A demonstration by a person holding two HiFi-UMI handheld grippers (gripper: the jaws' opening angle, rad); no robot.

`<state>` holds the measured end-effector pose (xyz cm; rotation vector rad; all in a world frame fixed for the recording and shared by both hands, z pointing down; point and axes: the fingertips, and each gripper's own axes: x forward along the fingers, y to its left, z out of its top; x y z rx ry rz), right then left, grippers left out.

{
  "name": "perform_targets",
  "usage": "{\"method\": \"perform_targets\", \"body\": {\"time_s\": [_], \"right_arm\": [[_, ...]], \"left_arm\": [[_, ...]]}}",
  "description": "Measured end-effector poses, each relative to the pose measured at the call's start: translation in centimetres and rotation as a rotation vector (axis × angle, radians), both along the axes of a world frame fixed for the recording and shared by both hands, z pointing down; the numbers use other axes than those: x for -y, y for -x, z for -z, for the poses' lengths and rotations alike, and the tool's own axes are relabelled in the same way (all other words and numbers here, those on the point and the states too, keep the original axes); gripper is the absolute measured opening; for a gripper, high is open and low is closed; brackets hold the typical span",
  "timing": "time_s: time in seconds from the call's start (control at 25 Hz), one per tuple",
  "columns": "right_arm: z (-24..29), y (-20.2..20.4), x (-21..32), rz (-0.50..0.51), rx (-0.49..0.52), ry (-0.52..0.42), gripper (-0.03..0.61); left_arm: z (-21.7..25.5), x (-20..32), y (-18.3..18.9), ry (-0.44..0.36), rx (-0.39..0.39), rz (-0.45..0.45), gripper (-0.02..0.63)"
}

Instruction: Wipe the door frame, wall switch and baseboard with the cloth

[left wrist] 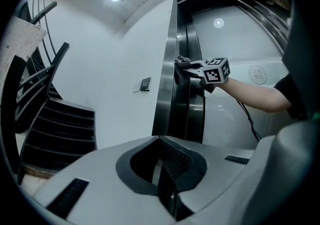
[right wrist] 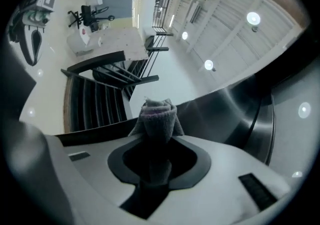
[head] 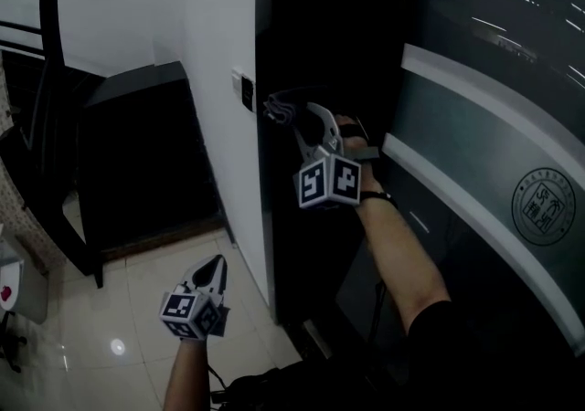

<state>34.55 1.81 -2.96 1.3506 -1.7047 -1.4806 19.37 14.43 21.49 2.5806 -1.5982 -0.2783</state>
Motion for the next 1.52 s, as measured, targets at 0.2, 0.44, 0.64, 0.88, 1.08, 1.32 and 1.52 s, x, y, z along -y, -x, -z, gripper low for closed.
{"method": "perform_targets", "body": {"time_s": [0.2,0.44,0.64,0.88,1.08,1.32,1.52], "right_arm": [[-3.3,0.7,0.5,-0.016,-0.039,0.023,0.092],[-7.5,0.4,0.6,-0.033,-0.057,0.054,0.092],[-11.0,0.0,0.6,-0.036,-0.071,0.068,0.092],[-15.9,-0.1,0.8,-0.046,-0.087,0.118,0.092],[-19.8,-0.2,0.8,-0.045,-0.106,0.171,0.092],[-23.8,-0.4,0.7,-0.045,-0.114,0.219,0.092],[-26.6,-0.3,0.5,-0.045,-0.104,0.256,0.092]], "left_arm": [[-1.2,0.2,0.0,0.020,0.007,-0.027,0.002],[-1.2,0.5,0.3,0.019,0.011,-0.044,0.000],[-2.5,0.5,0.4,0.047,0.007,-0.049,0.000],[-3.5,1.0,1.2,0.069,0.001,-0.040,0.002],[-4.2,1.2,1.3,0.088,-0.008,-0.037,0.002],[-4.9,1.0,1.4,0.103,-0.003,-0.036,0.000],[-5.4,0.9,2.1,0.116,0.007,-0.023,0.000]]}}
